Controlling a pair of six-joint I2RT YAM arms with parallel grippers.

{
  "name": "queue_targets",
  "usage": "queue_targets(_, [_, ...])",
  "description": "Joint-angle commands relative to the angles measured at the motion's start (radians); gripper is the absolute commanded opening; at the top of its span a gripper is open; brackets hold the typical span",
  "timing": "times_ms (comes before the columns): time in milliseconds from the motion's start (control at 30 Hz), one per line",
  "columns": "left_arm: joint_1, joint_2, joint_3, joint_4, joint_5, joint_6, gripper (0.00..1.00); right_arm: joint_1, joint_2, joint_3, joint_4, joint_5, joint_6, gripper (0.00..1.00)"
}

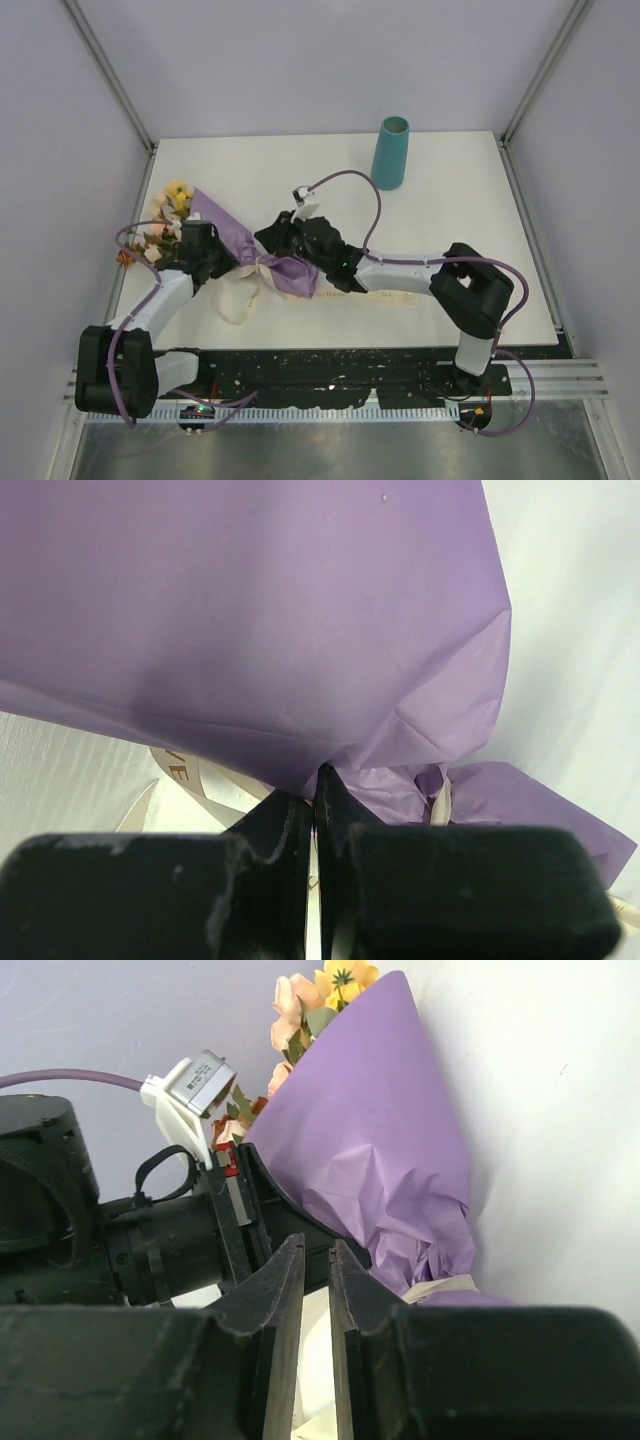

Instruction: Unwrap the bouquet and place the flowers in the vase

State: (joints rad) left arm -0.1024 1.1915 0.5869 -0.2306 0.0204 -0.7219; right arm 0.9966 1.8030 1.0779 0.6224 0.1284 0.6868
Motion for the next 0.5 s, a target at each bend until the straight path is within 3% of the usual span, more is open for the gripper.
queue_targets(0, [0.006, -0.041, -0.010, -0.018, 0.007, 0.004, 0.06, 0.008, 0.032, 0.103, -0.154, -0.007, -0.003, 0.22])
queue_targets(267, [0.006, -0.066, -0.044, 0.004, 0.044, -0.019, 0.07, 0.037, 0.125, 0.226, -0.395, -0.001, -0.029, 0.26])
queue_targets(467, [0.006, -0.070, -0.047, 0.004, 0.044, -0.021, 0.07, 0.046, 0.160, 0.237, -0.454, -0.004, -0.030, 0.26])
